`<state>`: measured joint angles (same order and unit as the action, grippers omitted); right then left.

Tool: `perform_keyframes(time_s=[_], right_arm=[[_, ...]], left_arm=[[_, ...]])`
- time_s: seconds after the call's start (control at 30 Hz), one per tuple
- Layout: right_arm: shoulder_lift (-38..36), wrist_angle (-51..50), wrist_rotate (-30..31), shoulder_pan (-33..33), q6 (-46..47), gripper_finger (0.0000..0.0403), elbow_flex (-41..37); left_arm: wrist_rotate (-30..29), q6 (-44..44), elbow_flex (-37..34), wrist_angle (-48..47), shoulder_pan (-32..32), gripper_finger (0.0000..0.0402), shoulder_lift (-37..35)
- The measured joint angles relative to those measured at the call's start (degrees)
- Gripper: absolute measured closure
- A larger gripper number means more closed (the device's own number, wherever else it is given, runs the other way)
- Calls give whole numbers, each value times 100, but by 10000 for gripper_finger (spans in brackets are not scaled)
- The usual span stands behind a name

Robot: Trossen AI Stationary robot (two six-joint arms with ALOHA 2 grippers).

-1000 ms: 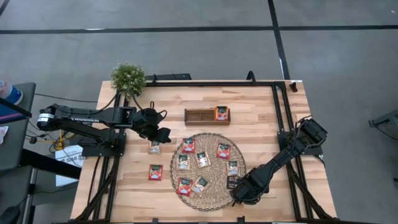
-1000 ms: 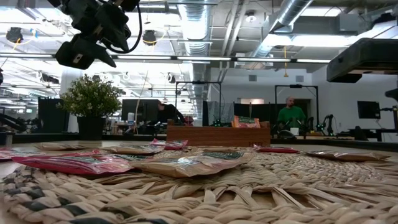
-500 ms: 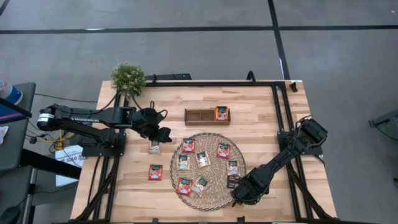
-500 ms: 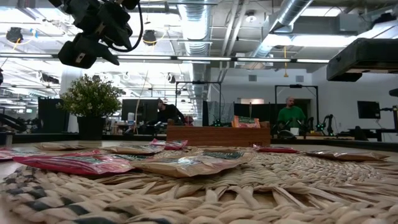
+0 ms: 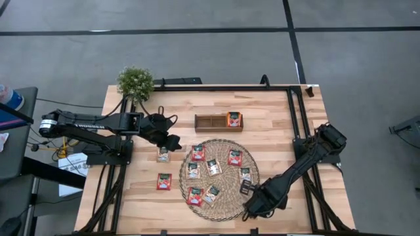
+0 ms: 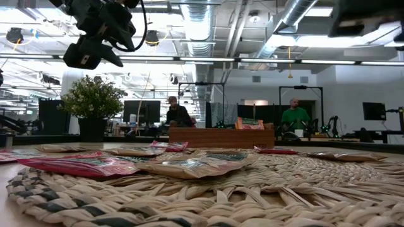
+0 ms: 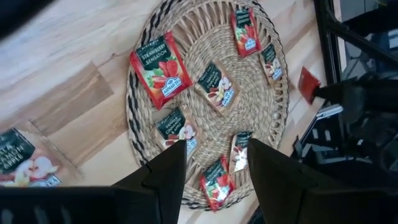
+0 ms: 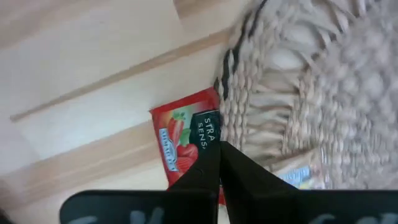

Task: Pick & Place Tea
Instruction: Put the red tea bag in the middle of the wooden organizer

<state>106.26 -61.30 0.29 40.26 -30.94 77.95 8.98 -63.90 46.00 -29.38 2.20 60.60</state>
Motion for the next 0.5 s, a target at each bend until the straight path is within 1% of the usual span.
perform_keyframes(time_s=[0.23, 0.37, 0.5], right_arm=[[-11, -926, 38, -242, 1157, 403, 1163], [-13, -1272, 377, -494, 1858, 403, 1913], [-15, -1345, 834, -879, 2543, 403, 2452]], left_arm=[[-1, 669, 0, 46, 0, 240, 2], [0, 1076, 0, 67, 0, 240, 2], [1, 1584, 0, 84, 0, 240, 2]])
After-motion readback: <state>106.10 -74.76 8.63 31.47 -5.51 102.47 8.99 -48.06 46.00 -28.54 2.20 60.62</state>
